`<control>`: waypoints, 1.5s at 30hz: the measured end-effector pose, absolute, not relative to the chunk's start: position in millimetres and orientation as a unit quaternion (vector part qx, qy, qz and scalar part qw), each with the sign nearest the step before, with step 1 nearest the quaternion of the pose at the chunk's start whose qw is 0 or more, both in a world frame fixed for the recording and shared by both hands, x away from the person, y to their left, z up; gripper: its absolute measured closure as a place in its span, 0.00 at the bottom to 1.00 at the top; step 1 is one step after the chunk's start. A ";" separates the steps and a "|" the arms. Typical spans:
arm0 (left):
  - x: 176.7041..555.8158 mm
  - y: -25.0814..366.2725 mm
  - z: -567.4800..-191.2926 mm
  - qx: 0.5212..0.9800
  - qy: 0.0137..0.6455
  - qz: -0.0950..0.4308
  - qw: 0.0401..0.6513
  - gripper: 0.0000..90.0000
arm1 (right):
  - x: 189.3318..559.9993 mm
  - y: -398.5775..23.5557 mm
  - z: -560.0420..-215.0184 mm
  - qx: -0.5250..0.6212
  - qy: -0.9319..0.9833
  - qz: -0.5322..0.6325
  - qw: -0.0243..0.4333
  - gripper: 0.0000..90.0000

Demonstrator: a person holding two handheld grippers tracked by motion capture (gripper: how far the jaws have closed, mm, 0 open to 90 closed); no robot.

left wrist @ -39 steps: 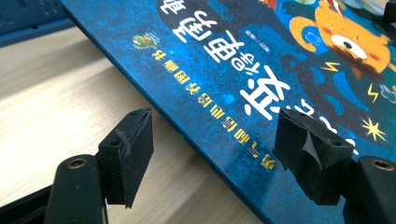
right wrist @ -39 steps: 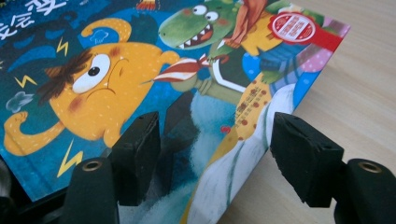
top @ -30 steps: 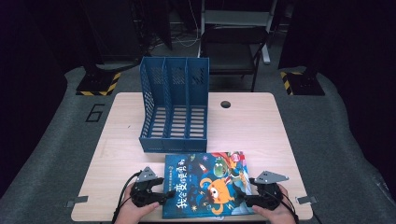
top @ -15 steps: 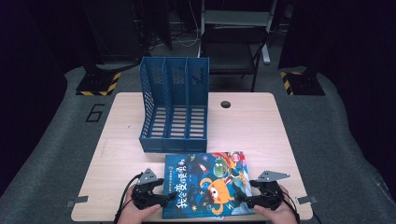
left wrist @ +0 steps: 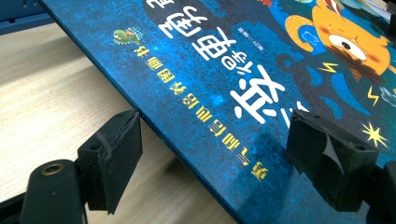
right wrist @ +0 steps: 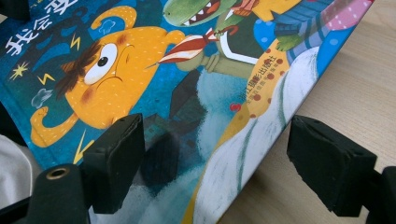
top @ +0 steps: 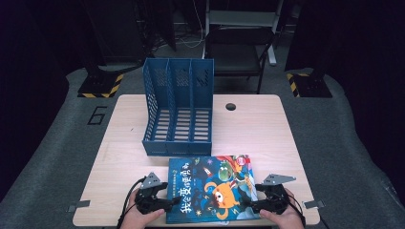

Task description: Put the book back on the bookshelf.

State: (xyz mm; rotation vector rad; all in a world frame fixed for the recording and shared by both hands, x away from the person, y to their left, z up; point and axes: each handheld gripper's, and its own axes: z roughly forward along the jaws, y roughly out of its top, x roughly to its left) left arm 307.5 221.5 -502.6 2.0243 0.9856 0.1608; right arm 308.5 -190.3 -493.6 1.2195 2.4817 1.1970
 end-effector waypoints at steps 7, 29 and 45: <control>306.7 220.0 -502.0 0.809 0.399 0.070 0.426 0.21 | 307.7 -189.8 -492.6 0.403 0.824 0.393 0.066 0.21; 311.4 230.8 -498.8 0.799 0.415 0.078 0.428 0.23 | 306.0 -175.3 -488.9 0.380 0.833 0.394 0.083 0.21; 311.8 244.5 -499.5 0.788 0.431 0.089 0.430 0.23 | 311.3 -160.3 -486.0 0.361 0.841 0.393 0.087 0.21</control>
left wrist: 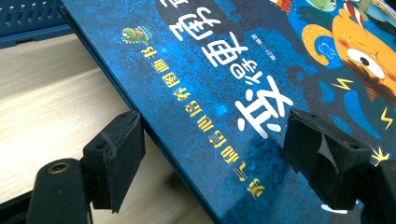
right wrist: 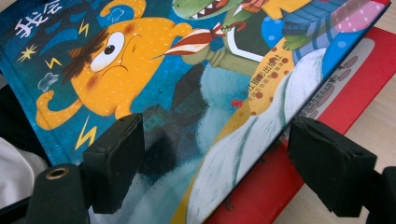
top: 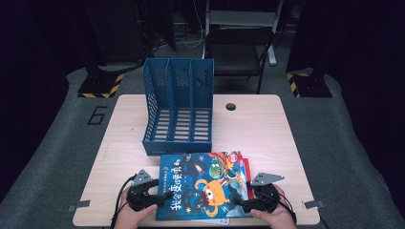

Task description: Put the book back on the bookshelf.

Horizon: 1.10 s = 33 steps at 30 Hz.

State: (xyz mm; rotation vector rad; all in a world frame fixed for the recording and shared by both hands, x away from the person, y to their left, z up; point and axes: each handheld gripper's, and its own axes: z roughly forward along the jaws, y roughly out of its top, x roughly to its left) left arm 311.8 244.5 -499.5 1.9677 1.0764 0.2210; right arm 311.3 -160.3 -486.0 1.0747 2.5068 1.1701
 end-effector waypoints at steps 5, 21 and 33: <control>311.8 249.1 -500.3 0.783 0.439 0.094 0.431 0.23 | 314.5 -155.6 -486.4 0.357 0.842 0.395 0.089 0.21; 316.1 270.8 -502.9 0.763 0.466 0.098 0.436 0.24 | 325.6 -132.1 -486.4 0.344 0.846 0.399 0.077 0.19; 315.9 275.5 -502.2 0.765 0.470 0.103 0.427 0.25 | 326.2 -131.1 -483.7 0.324 0.851 0.405 0.079 0.25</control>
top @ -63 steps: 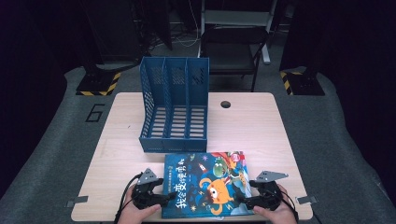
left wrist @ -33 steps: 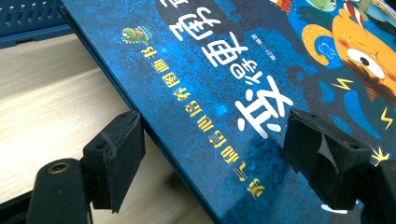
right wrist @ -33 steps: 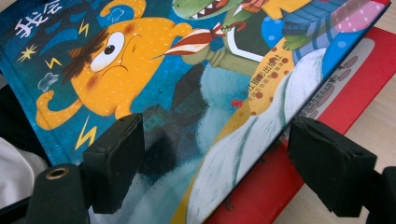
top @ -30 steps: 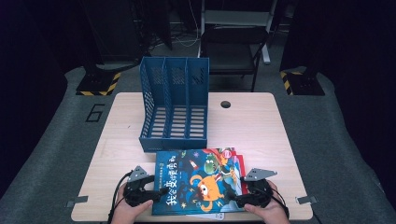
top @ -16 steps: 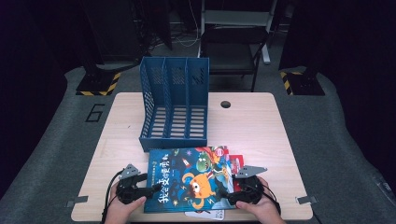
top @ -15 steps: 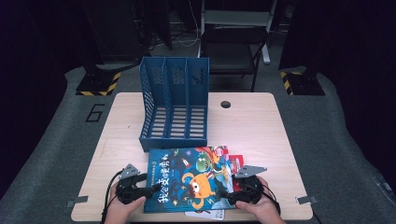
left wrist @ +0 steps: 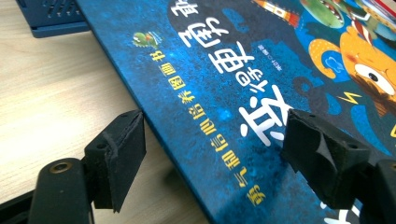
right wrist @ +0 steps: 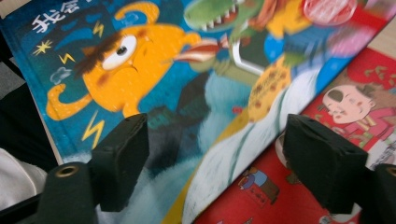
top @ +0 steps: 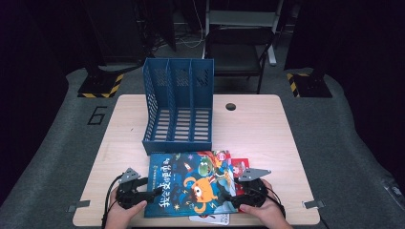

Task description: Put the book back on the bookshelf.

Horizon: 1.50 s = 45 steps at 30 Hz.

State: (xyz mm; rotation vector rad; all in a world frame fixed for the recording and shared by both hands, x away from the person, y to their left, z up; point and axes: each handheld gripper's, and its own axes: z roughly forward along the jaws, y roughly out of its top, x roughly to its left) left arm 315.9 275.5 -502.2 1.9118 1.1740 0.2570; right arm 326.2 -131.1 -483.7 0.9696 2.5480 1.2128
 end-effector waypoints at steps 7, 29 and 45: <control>312.3 274.3 -500.8 0.767 0.471 0.106 0.424 0.25 | 320.5 -133.9 -485.8 0.317 0.855 0.402 0.079 0.26; 270.1 275.8 -503.1 0.755 0.500 0.060 0.421 0.29 | 290.3 -125.1 -471.6 0.274 0.879 0.379 0.089 0.41; 265.9 274.3 -504.7 0.777 0.472 0.054 0.413 0.23 | 277.8 -130.7 -484.9 0.268 0.881 0.373 0.115 0.32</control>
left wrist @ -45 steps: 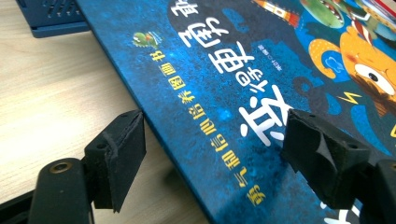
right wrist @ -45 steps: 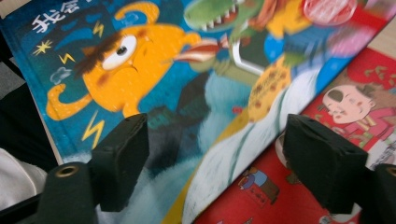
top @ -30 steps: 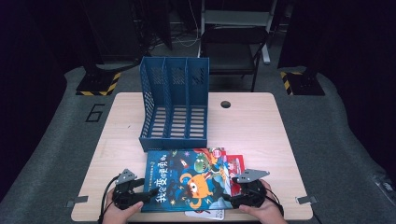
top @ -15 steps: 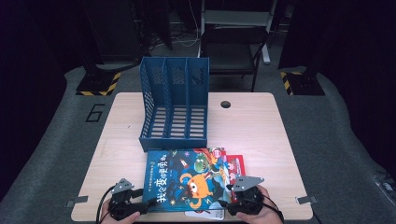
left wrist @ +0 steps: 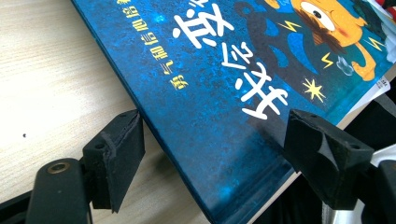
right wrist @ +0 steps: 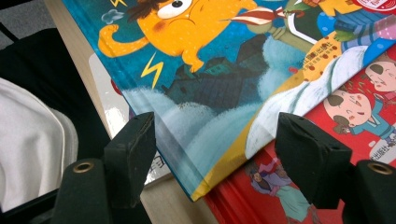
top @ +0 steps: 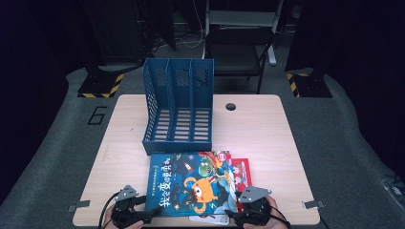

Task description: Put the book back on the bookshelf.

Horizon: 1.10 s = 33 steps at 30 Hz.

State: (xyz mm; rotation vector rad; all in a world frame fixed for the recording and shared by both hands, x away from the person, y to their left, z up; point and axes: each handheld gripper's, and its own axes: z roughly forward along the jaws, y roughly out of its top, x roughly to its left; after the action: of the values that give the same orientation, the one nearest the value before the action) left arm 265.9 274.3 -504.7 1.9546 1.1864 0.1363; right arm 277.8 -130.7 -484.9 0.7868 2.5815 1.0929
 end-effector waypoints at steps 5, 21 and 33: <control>262.7 271.6 -505.7 0.786 0.464 0.058 0.404 0.21 | 277.0 -132.3 -487.2 0.263 0.887 0.360 0.116 0.32; 265.0 272.1 -503.6 0.773 0.480 0.038 0.414 0.25 | 277.9 -130.9 -488.0 0.272 0.882 0.367 0.110 0.32; 262.7 279.2 -498.0 0.761 0.489 0.027 0.425 0.30 | 277.5 -128.0 -488.7 0.266 0.886 0.363 0.114 0.31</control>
State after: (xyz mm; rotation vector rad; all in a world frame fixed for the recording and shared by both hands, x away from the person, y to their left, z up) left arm 262.7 279.2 -498.0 1.9044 1.2234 0.0676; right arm 277.5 -128.0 -488.7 0.7788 2.5979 1.0641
